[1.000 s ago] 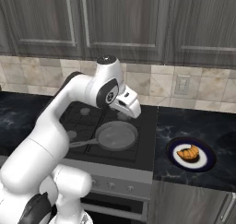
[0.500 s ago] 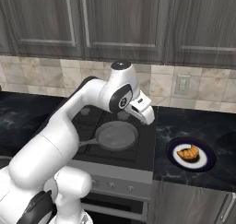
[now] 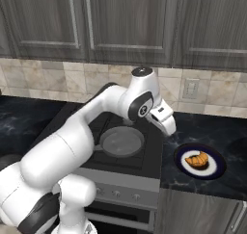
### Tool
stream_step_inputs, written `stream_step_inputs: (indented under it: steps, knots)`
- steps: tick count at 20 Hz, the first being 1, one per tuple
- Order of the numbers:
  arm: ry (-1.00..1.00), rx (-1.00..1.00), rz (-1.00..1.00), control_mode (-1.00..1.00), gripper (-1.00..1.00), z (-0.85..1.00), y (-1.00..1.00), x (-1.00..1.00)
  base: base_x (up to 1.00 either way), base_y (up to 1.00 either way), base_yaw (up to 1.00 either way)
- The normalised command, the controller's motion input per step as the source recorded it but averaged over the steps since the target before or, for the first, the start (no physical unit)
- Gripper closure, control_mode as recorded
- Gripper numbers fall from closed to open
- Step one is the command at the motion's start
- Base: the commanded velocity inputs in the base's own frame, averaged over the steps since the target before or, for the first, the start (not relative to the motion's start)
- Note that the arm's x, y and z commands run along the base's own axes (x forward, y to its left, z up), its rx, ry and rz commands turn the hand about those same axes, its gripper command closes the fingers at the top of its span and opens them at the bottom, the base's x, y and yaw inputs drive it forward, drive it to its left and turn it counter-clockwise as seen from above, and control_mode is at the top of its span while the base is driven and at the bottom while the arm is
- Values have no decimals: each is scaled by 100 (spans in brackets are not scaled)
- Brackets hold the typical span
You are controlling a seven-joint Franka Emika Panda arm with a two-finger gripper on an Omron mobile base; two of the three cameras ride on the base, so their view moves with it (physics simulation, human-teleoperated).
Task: Pick the croissant and place it on the pan. Then turn on the stove to warm the croissant.
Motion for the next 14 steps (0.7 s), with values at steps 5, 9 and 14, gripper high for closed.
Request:
stream_step_inputs:
  steps: [5, 9, 14]
  knots:
    - [0, 0, -9, -100, -100, -8, -41, 0, 0, 0, 0]
    - [-2, 5, -10, -100, -100, -24, -41, 0, 0, 0, 0]
    - [-1, 6, -10, -100, -100, -29, -24, 0, 0, 0, 0]
